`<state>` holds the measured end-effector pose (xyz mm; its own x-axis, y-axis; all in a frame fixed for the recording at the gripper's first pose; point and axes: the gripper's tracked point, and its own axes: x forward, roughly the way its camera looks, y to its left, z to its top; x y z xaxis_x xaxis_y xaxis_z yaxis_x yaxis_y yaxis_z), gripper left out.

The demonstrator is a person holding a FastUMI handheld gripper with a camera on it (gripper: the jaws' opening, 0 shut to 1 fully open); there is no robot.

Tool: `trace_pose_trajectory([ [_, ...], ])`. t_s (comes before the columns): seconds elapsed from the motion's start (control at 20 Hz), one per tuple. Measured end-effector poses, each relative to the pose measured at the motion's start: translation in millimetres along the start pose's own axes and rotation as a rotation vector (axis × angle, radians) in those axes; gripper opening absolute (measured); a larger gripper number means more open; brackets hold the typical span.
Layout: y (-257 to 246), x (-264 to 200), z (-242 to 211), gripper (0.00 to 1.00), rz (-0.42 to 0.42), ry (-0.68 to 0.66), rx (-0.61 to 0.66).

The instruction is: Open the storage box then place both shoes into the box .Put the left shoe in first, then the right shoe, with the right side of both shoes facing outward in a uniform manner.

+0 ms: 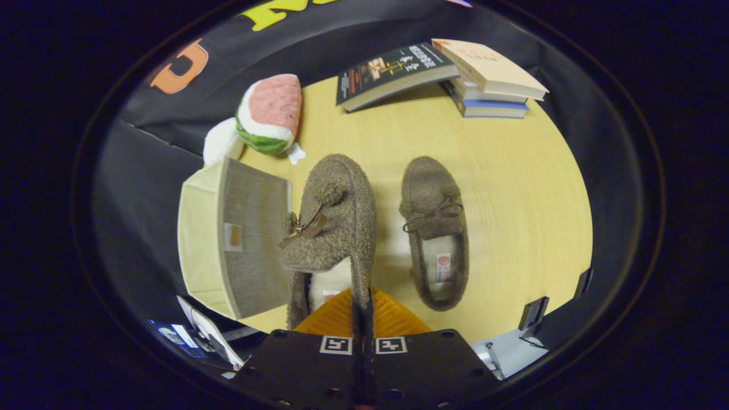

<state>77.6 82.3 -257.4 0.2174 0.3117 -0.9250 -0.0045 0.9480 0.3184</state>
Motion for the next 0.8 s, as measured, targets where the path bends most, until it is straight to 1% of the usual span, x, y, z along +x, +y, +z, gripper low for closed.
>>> trace_pose_trajectory([
  [0.15,38,-41,10,0.00,0.033,-0.081,-0.066],
  [0.25,70,-60,13,0.00,0.064,-0.109,-0.088],
  [0.4,117,-71,17,0.00,0.116,-0.125,-0.121],
  [0.5,149,-62,14,0.00,0.141,-0.102,-0.128],
  [0.65,192,-31,6,0.00,0.170,-0.040,-0.100],
  [0.8,223,13,-3,0.00,0.156,0.019,-0.088],
])
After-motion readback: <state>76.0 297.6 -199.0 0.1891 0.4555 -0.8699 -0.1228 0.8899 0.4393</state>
